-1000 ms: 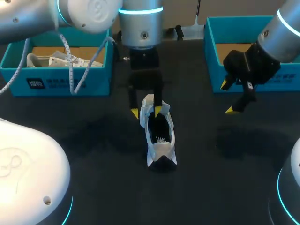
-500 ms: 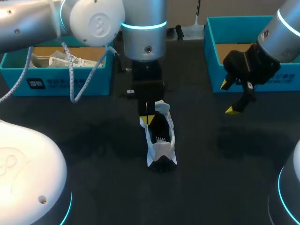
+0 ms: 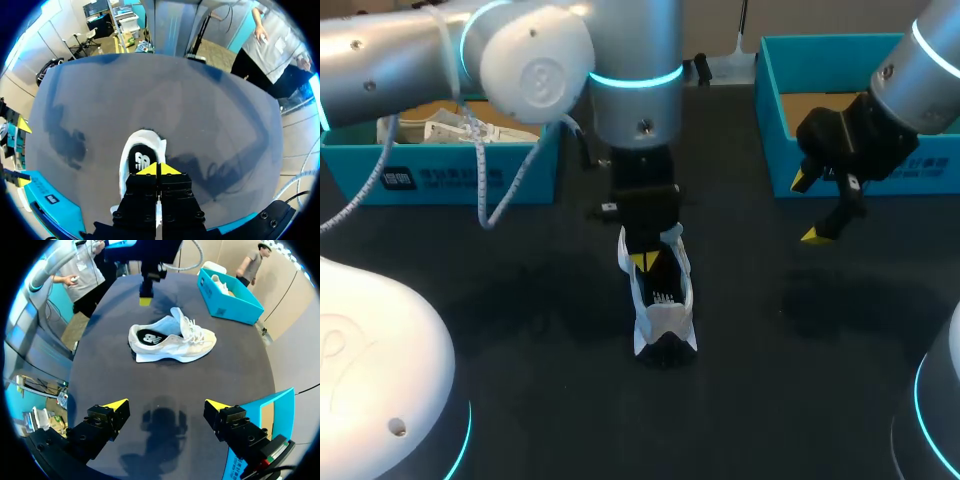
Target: Take the shoe out of the shoebox, open the shoe tongue, remove and reinsert the insole, then place the shoe into the shoebox
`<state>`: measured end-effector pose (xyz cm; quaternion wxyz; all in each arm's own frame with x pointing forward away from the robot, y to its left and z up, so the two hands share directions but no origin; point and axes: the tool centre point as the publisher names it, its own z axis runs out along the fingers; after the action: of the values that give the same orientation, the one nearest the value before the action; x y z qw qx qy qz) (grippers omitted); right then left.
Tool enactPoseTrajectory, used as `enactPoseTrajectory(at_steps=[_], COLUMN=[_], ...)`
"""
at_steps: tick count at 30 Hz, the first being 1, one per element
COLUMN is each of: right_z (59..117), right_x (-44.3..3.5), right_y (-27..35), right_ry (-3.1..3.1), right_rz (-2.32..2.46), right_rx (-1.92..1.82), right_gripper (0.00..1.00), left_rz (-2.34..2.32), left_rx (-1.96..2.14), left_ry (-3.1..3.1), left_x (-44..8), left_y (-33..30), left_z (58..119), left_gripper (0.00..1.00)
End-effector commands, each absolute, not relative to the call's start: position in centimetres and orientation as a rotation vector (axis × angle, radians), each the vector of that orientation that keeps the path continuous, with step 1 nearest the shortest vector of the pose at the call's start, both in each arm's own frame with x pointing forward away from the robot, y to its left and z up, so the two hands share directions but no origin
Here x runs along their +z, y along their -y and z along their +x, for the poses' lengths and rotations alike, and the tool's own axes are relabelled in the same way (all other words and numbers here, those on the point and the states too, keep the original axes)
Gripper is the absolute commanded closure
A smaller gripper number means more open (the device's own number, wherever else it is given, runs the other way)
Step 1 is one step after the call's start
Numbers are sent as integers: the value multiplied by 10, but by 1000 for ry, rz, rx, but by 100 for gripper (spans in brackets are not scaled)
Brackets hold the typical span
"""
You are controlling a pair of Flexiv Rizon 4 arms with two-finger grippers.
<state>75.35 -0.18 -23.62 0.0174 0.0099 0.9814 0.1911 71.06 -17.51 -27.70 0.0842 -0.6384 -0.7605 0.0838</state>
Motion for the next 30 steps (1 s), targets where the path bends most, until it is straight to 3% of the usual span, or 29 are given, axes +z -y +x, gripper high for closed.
enactPoseTrajectory(at_steps=[1,21,30], right_z=[753,753,753], right_x=[-237,-237,-237], right_y=[2,2,2], right_ry=[-3049,-3049,-3049], right_rz=[31,31,31], right_rx=[589,589,589], right_gripper=[0,0,0], left_rz=[-1917,-1878,-1867], left_rx=[259,214,223], left_ry=[2278,2388,2384], left_x=[-299,-371,-379], left_y=[182,187,192], left_z=[718,733,735], left_gripper=[100,100,100])
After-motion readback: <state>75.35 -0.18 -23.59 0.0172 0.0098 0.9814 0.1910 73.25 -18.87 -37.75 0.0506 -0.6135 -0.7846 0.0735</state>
